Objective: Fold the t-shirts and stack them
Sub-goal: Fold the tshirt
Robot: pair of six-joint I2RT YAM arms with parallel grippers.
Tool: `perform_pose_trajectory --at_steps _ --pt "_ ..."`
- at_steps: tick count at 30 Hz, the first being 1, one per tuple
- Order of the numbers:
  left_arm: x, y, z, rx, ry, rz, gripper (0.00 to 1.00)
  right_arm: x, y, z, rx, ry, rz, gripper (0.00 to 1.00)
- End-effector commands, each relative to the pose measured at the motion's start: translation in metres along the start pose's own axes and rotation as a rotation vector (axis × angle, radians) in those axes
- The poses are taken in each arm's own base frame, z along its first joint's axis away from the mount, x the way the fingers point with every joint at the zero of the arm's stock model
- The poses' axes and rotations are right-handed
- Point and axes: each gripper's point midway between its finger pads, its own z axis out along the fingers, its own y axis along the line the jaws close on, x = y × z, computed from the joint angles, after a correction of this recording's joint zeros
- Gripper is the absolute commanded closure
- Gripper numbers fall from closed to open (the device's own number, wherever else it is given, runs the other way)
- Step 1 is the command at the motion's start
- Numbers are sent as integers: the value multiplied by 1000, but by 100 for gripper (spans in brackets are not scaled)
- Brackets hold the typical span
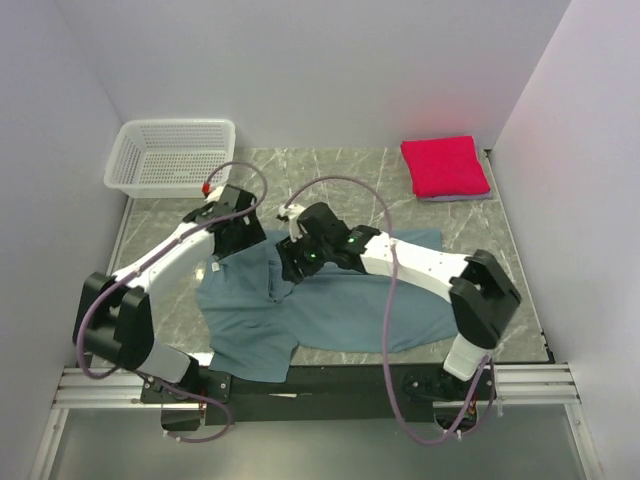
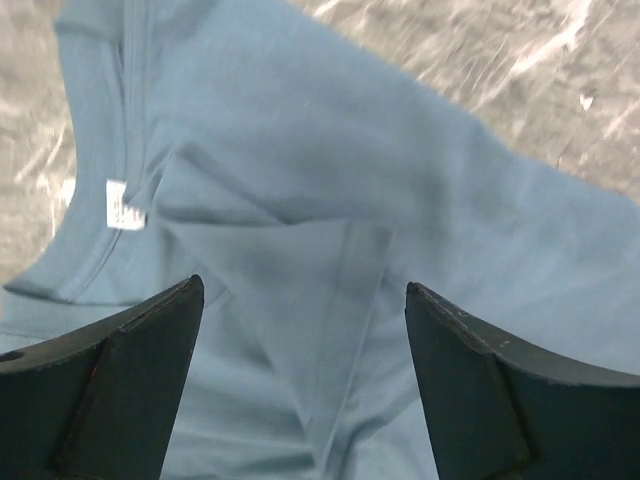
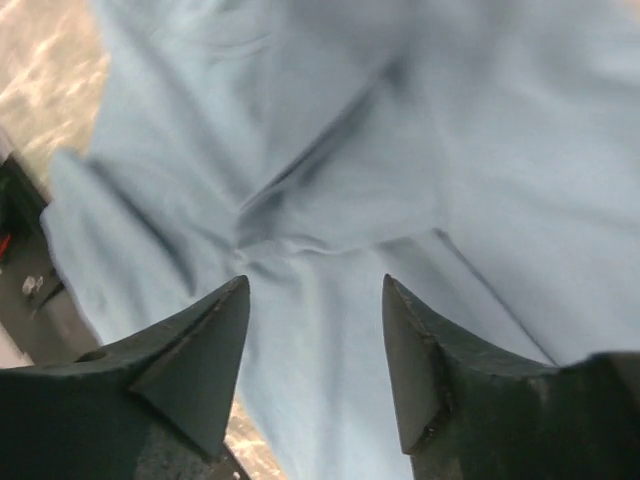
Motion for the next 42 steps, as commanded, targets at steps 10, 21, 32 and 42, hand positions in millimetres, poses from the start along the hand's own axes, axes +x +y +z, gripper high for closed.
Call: perform_pose_trajectory --at_steps 10,21,32,42 --pt "-6 -22 23 -266 -91 240 19 34 -107 -88 453 -195 368 31" --pt "17 -34 50 -372 -74 329 34 65 -125 -116 470 -218 413 32" --pt "16 -23 44 -473 -100 322 71 72 -123 -121 441 -223 380 33" --pt "45 20 -2 -510 -41 241 96 68 -116 -121 383 -239 375 33"
